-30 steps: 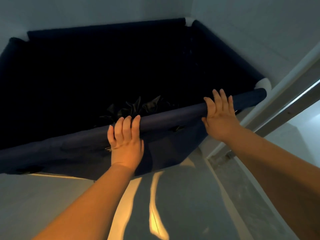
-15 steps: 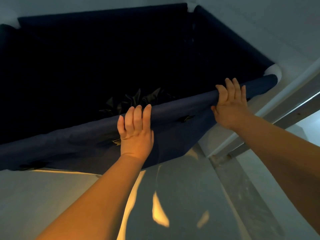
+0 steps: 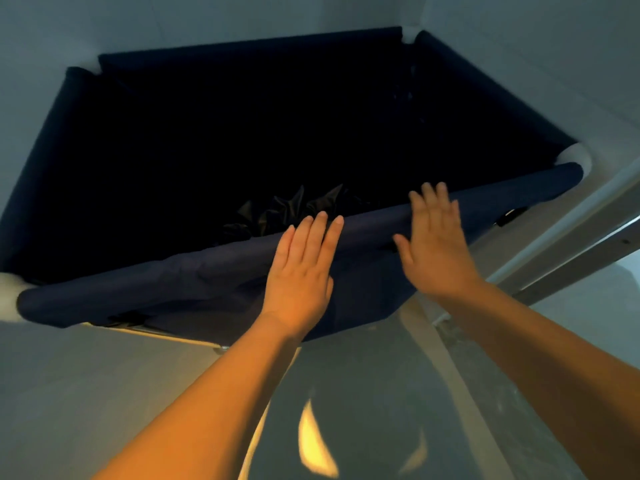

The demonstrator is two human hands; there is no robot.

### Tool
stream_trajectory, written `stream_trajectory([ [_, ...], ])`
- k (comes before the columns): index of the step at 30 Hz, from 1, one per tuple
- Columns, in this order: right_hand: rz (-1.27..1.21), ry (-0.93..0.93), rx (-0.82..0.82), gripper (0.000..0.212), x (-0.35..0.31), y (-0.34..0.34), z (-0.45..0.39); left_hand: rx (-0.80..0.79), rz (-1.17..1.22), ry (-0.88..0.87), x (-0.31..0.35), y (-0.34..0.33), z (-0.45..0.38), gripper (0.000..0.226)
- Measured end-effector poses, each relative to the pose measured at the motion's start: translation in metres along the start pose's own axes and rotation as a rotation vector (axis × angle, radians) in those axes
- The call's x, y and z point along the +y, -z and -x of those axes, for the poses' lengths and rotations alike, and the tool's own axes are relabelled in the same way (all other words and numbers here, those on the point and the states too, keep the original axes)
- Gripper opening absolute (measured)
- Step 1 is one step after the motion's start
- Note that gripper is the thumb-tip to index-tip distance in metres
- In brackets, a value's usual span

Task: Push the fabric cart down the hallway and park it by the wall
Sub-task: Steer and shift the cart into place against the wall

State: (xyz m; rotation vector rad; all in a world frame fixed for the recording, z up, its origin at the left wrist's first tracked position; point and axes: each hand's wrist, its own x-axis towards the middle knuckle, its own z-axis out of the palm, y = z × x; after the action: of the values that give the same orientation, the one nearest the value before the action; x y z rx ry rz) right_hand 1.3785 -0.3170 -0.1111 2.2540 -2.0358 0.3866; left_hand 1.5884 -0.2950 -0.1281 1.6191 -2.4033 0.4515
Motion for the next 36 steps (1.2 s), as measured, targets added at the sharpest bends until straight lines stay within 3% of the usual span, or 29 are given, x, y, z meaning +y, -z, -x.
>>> stream_trajectory([
  [4, -0.074, 0.246, -0.03, 0.059, -0.067, -0.004, 0.0, -0.039, 0.02, -0.047, -0.053, 0.018, 0.024, 0.074],
  [9, -0.042, 0.677, -0.129, 0.053, -0.127, -0.004, -0.018, -0.09, 0.03, -0.264, -0.139, 0.035, 0.05, 0.06],
  [15, 0.026, 1.02, -0.36, 0.079, -0.143, 0.0, -0.054, -0.267, 0.106, -0.492, -0.234, 0.05, 0.068, 0.049],
  [18, 0.003, 0.996, -0.472, 0.082, -0.146, -0.001, -0.063, -0.306, 0.212, -0.459, -0.235, 0.051, 0.068, 0.051],
  [22, 0.041, 1.075, -0.257, 0.063, -0.146, -0.003, -0.062, -0.33, 0.242, -0.42, -0.233, 0.053, 0.064, 0.056],
  [25, -0.031, 1.116, -0.264, 0.054, -0.142, -0.004, -0.065, -0.319, 0.229, -0.447, -0.232, 0.056, 0.062, 0.053],
  [29, -0.137, 1.116, -0.252, 0.053, -0.141, -0.005, -0.065, -0.393, 0.348, -0.36, -0.229, 0.061, 0.058, 0.052],
  [36, -0.236, 1.089, -0.313, 0.048, -0.14, -0.003, -0.066, -0.412, 0.228, -0.347, -0.229, 0.059, 0.063, 0.047],
])
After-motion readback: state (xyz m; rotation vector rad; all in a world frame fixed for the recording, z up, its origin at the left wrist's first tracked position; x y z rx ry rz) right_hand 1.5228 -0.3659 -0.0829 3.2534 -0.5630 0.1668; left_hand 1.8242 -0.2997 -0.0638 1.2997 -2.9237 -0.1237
